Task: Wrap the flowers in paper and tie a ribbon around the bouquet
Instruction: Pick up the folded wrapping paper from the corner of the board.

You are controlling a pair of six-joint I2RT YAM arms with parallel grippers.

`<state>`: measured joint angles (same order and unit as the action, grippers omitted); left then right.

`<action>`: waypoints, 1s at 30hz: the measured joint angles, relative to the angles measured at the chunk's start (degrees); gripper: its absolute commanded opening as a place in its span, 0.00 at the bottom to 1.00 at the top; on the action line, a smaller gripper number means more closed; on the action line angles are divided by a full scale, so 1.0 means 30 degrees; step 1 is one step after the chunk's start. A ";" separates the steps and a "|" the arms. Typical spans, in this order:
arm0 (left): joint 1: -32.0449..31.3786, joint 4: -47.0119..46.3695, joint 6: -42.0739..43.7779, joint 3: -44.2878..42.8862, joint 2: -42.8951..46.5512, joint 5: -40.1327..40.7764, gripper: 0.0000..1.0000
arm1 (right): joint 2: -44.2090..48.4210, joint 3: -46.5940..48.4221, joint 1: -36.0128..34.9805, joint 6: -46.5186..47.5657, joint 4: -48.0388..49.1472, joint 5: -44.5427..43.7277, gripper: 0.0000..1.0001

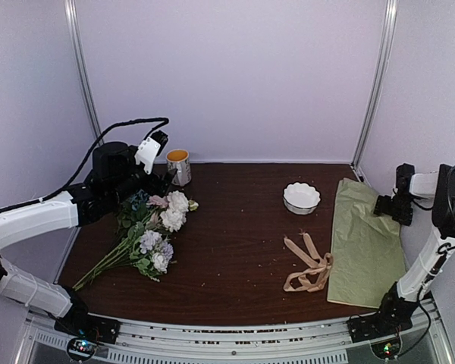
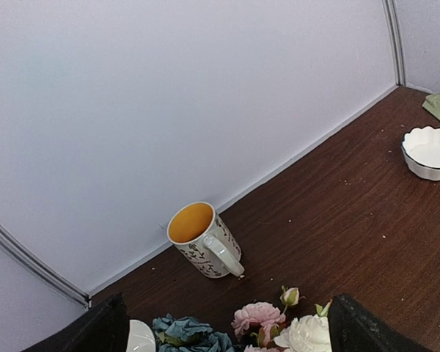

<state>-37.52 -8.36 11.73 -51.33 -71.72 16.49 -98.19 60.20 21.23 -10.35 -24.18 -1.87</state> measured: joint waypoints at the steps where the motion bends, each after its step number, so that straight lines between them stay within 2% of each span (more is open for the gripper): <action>1: 0.0000 0.0007 0.0058 0.0000 0.0000 0.0007 0.98 | -0.0321 0.0255 0.0007 0.0058 -0.0262 0.0758 0.93; 7: 0.0000 0.0306 0.0342 0.0000 0.0000 0.0138 0.98 | -0.0554 0.0561 -0.0189 0.0554 -0.1290 0.4138 0.89; 11: 0.0000 0.0328 0.0423 0.0000 -0.0022 0.0168 0.98 | -0.0401 0.0561 -0.0423 0.0911 -0.1464 0.6739 0.74; 13: 0.0000 0.0328 0.0415 0.0000 -0.0087 0.0175 0.98 | -0.0350 0.0561 -0.0466 0.0954 -0.1435 0.7919 0.70; 20: 0.0000 0.0335 0.0401 0.0000 -0.0189 0.0168 0.98 | 0.0197 0.0313 -0.0503 0.0262 -0.0146 1.1438 0.69; 30: -0.0036 0.0976 -0.0648 -0.0277 -0.0750 -0.0437 0.96 | 0.2951 -0.1865 0.0321 -0.1654 0.1603 0.9865 0.69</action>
<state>-37.63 -5.43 9.78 -52.16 -73.97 15.18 -89.34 54.61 22.20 -15.31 -19.38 27.73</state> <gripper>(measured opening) 0.968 0.707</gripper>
